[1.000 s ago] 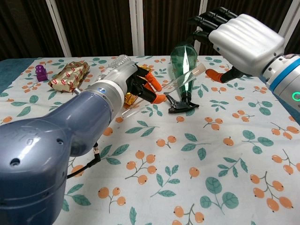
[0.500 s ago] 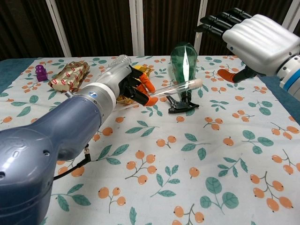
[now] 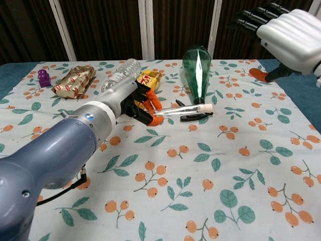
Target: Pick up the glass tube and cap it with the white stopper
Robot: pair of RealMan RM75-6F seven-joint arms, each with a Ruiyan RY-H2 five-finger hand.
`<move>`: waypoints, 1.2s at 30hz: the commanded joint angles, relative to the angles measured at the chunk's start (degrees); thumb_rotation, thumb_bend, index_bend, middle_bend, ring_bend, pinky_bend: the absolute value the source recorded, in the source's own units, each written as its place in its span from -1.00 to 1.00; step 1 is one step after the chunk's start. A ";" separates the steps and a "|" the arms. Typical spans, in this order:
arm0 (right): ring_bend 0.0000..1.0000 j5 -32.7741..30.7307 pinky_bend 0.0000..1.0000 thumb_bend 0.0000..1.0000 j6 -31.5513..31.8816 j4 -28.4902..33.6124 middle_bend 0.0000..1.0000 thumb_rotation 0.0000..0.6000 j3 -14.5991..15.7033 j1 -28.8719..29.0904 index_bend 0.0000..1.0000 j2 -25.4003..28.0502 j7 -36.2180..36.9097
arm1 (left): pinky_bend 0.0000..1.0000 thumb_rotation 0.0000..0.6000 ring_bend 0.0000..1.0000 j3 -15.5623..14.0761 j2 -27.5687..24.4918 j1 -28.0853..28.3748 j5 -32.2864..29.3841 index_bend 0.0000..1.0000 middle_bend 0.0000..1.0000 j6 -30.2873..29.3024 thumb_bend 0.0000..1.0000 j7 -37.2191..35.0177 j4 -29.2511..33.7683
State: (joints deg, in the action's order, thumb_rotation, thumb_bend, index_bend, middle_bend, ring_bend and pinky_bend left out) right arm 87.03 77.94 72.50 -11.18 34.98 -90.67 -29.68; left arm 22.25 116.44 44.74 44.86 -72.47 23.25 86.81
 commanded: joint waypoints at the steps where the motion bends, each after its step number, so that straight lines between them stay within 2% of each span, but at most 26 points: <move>1: -1.00 -0.48 -1.00 -0.17 0.00 0.25 -0.99 1.00 -0.31 -0.22 -0.82 0.45 -0.03 | -1.00 1.00 -0.84 -1.41 -0.21 -0.71 0.91 0.34 0.06 0.51 0.05 -0.34 -0.27; 11: -1.00 -0.82 -1.00 -0.17 0.17 1.07 -0.99 1.00 -0.38 -0.84 -0.82 2.16 -0.15 | -1.00 1.00 -0.84 -6.32 -1.37 -3.12 3.18 0.34 0.06 2.49 0.05 -0.82 -0.53; 24: -1.00 -1.74 -1.00 -0.17 0.70 2.74 -0.99 1.00 -0.52 -1.81 -0.82 2.80 -0.04 | -1.00 1.00 -0.84 -8.50 -3.12 -5.16 2.97 0.22 0.01 3.69 0.04 0.87 0.46; 36: -1.00 -2.34 -1.00 -0.17 1.22 5.41 -1.00 1.00 -0.93 -2.45 -0.82 3.73 -0.90 | -1.00 1.00 -0.84 -9.09 -5.67 -6.41 0.54 0.08 -0.05 4.30 -0.08 4.09 3.55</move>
State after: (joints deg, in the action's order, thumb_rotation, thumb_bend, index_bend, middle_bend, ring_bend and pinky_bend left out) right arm 84.74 79.10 77.68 -12.08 32.61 -87.07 -30.48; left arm 13.17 111.02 38.45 45.67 -68.18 27.04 90.08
